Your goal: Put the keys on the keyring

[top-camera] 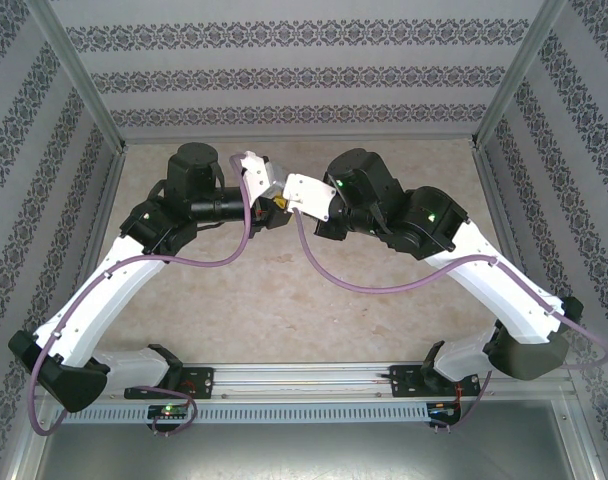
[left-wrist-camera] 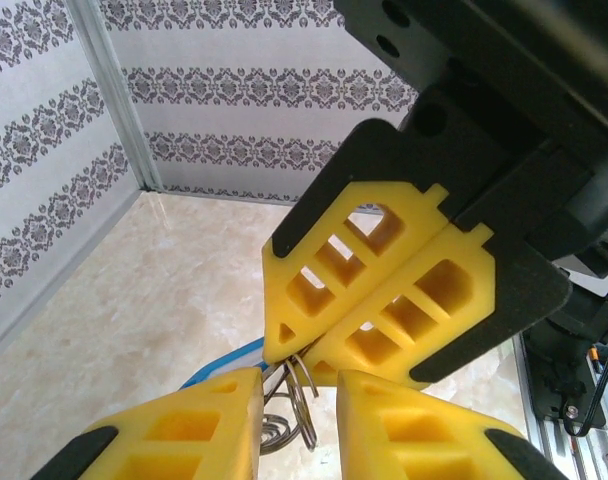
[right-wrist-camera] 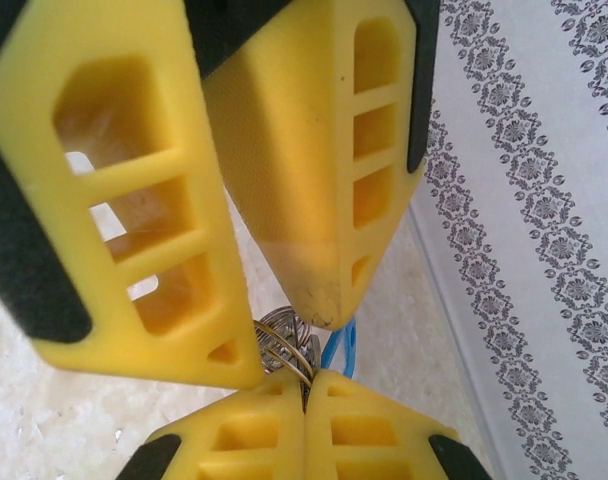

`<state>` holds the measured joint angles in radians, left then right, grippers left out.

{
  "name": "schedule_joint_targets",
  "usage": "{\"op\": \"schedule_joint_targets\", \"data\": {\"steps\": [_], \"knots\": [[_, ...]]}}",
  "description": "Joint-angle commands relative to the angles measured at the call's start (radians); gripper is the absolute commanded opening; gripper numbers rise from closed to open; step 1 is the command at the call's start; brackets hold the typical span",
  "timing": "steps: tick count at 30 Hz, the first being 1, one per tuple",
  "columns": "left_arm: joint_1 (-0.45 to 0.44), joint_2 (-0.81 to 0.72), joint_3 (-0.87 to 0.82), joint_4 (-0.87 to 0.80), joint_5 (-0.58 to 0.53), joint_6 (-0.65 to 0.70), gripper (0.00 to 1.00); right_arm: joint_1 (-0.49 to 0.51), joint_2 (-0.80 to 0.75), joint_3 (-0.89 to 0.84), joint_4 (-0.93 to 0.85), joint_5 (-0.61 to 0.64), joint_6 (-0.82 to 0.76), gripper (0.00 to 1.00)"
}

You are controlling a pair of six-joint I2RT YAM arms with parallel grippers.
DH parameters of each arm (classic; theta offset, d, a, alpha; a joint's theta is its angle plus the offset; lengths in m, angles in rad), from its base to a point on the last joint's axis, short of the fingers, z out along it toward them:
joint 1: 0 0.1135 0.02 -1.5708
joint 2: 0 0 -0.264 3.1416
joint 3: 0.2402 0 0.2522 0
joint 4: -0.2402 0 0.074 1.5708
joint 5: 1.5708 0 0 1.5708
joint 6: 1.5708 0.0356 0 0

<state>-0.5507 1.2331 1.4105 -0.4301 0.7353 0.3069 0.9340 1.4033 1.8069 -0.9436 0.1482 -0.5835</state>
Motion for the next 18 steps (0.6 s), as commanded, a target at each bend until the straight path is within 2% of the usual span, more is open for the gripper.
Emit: {"op": "schedule_joint_targets", "data": {"steps": [1,7,14,18], "knots": [[-0.014,-0.011,-0.019,0.013,-0.011,-0.019,0.26,0.020,-0.038,-0.011,0.069,-0.024,-0.007,0.00],[-0.015,-0.017,-0.022,0.018,-0.019,-0.019,0.30,0.025,-0.053,-0.023,0.065,-0.024,-0.010,0.00],[-0.017,-0.017,-0.027,0.048,-0.007,-0.040,0.27,0.029,-0.047,-0.018,0.061,-0.020,-0.015,0.00],[-0.021,-0.010,-0.027,0.061,-0.001,-0.049,0.16,0.029,-0.047,-0.020,0.059,-0.013,-0.017,0.00]]}}
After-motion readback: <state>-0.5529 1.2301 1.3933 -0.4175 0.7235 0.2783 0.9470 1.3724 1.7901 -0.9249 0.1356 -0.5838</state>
